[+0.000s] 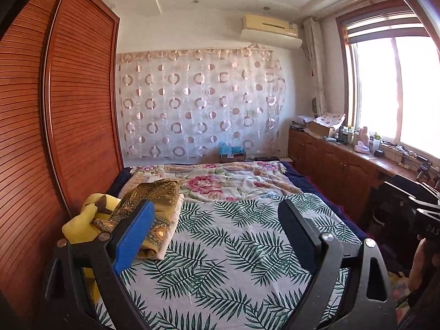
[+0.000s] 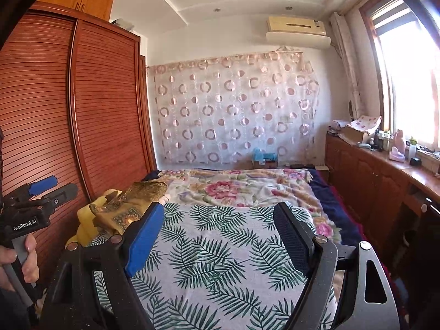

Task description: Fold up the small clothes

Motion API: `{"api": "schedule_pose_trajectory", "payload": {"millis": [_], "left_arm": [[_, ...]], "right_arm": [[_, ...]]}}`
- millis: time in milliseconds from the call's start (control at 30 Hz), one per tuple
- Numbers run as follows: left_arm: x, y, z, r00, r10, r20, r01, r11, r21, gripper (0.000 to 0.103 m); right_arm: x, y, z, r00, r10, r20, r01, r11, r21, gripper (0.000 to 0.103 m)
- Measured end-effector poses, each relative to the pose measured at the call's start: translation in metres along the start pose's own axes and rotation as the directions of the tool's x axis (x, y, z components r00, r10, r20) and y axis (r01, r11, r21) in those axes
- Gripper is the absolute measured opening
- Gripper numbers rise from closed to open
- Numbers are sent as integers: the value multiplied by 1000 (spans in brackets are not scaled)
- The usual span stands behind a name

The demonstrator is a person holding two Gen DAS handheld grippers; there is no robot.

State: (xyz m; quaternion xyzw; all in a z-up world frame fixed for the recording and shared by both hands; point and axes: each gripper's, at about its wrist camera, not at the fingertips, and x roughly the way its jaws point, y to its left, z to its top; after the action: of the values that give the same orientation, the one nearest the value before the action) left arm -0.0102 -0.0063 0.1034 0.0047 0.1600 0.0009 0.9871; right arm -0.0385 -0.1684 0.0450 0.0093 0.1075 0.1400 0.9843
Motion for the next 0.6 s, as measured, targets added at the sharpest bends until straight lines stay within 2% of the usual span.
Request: {"api": "schedule_pose_trajectory", "payload": {"millis": [600], "left_arm": [[1, -5, -1, 1000, -9, 0, 9, 1000, -2, 92]], "right_arm": [[0, -15, -1, 1000, 6, 0, -7, 1000, -8, 83]]}}
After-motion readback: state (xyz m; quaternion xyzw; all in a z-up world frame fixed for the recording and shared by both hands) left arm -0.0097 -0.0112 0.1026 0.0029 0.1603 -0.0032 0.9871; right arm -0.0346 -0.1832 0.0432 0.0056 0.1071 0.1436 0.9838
